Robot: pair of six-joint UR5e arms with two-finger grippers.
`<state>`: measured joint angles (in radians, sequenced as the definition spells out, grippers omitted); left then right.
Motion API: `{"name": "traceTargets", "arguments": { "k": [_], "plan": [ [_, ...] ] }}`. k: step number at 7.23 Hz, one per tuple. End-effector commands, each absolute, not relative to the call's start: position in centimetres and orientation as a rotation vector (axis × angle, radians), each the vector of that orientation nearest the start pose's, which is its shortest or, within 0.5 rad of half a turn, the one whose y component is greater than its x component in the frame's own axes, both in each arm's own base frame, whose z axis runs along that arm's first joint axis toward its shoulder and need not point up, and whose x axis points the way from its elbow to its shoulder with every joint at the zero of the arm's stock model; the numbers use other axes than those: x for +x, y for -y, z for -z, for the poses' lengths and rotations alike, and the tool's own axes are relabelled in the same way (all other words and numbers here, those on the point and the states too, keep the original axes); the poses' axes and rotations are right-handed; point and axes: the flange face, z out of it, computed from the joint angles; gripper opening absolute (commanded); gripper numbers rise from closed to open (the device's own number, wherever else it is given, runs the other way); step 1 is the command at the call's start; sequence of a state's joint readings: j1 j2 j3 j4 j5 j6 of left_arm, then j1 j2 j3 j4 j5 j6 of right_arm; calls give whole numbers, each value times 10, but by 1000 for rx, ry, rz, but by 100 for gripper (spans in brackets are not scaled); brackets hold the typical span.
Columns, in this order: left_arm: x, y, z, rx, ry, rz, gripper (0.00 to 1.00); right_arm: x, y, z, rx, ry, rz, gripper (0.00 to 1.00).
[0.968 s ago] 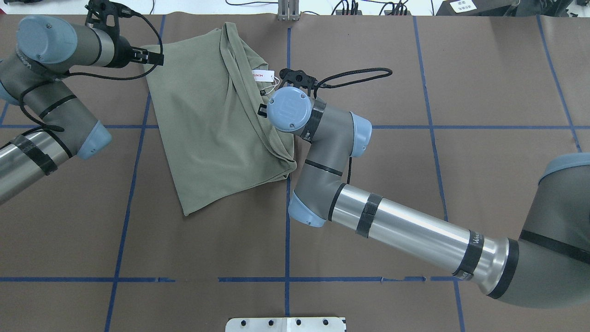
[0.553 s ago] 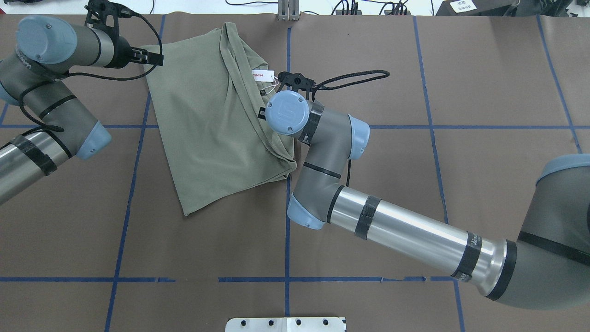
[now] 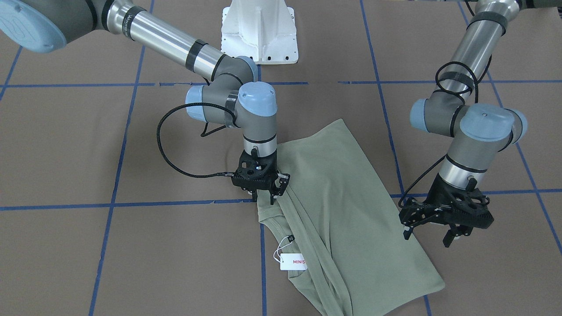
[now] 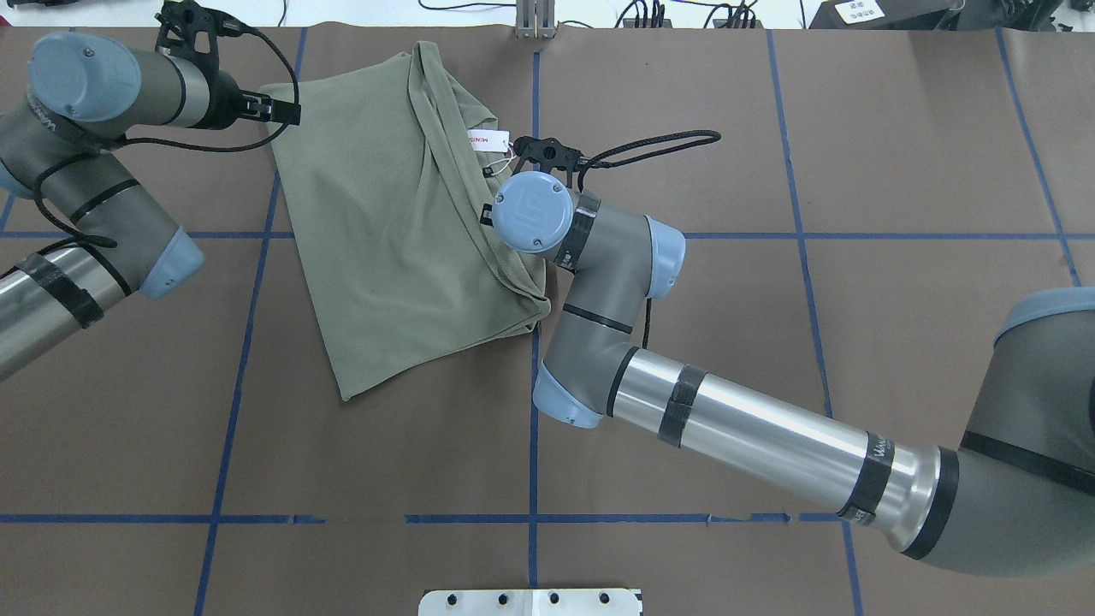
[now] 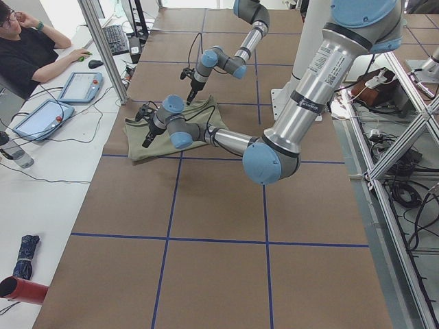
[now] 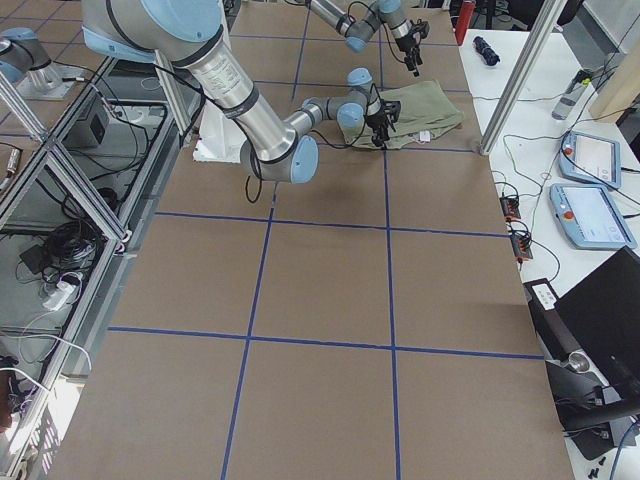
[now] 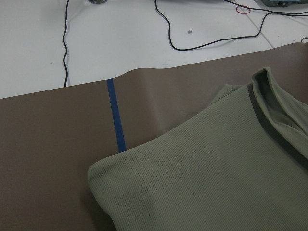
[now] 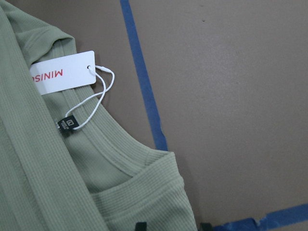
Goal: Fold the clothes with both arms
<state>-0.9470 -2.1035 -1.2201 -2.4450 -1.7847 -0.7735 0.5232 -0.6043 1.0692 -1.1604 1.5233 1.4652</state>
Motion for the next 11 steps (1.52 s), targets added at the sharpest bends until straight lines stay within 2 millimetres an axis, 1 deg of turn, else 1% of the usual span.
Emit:
{"name": "traceTargets", "arguments": {
  "k": [1, 3, 4, 5, 6, 7, 8, 9, 10, 11],
  "plan": [
    [337, 662, -420, 681, -823, 23, 100, -659, 540, -216, 317, 821, -405, 0],
    [338, 662, -419, 681, -825, 23, 100, -653, 541, -204, 317, 824, -392, 0],
    [338, 661, -419, 691, -834, 23, 100, -641, 532, -184, 300, 797, -386, 0],
    [337, 659, -420, 693, -837, 21, 100, -620, 518, -176, 274, 781, -379, 0],
    [337, 659, -420, 693, -837, 21, 100, -598, 493, -198, 274, 797, -369, 0],
    [338, 659, -419, 693, -838, 20, 100, -581, 446, -227, 276, 801, -341, 0],
    [340, 658, -419, 692, -839, 17, 100, -570, 399, -245, 307, 785, -312, 0],
    [341, 657, -419, 693, -840, 14, 100, -559, 360, -261, 325, 786, -285, 0],
    [341, 657, -419, 692, -841, 13, 100, -546, 330, -270, 316, 800, -300, 0],
    [342, 657, -418, 693, -843, 12, 100, -544, 318, -274, 325, 800, -304, 0]
  ]
}}
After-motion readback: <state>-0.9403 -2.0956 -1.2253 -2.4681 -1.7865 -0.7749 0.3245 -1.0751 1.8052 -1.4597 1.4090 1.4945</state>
